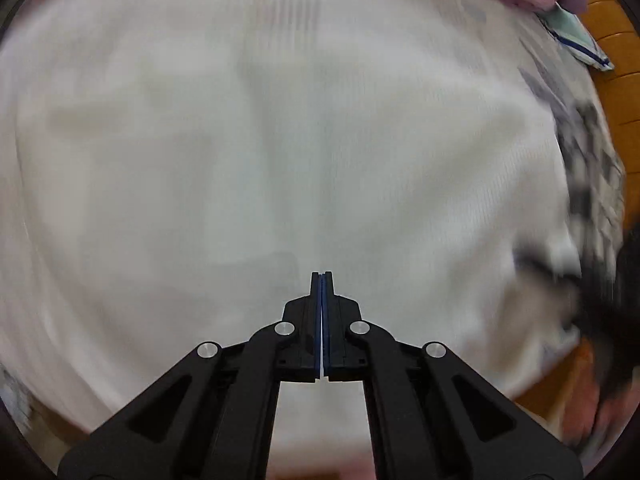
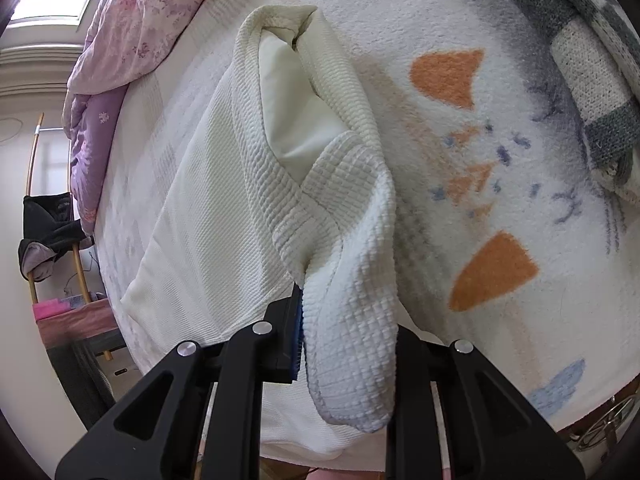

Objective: Fold large clothes

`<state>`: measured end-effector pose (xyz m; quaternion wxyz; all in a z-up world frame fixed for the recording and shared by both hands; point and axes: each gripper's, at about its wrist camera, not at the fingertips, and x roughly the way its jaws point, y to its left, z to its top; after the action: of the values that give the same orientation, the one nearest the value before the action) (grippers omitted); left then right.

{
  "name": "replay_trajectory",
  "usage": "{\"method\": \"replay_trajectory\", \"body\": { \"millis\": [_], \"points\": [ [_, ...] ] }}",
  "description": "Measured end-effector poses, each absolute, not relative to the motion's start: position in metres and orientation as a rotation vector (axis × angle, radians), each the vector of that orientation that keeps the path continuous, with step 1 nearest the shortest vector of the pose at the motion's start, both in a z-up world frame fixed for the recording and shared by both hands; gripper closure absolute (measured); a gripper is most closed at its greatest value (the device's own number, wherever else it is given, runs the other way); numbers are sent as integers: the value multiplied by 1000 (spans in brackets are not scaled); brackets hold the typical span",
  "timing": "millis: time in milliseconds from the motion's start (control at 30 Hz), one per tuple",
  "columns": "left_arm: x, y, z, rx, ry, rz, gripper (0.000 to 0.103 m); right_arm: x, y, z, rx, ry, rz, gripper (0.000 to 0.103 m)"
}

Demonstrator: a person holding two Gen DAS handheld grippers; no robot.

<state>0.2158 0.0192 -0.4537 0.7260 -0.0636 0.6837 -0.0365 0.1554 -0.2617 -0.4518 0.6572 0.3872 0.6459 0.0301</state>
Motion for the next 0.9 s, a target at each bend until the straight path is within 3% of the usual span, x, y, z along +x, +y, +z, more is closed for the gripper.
{"method": "replay_trajectory", "body": {
  "millis": [233, 333, 633, 800, 900],
  "points": [
    [302, 42, -495, -122, 1508, -11, 103, 148, -279, -466, 972, 1462, 80, 84],
    [285, 39, -489, -138, 1458, -11, 103, 145, -283, -470, 994, 1469, 75, 84],
    [140, 40, -502, -316, 1605, -30, 103, 142, -282, -474, 973, 1476, 76, 84],
    [100, 41, -497, -275, 1591, -28, 103, 143, -273, -485, 872, 1479, 85, 78],
    [105, 37, -506, -287, 1583, -9, 101, 139, -273, -477, 863, 1430, 66, 89]
  ]
}}
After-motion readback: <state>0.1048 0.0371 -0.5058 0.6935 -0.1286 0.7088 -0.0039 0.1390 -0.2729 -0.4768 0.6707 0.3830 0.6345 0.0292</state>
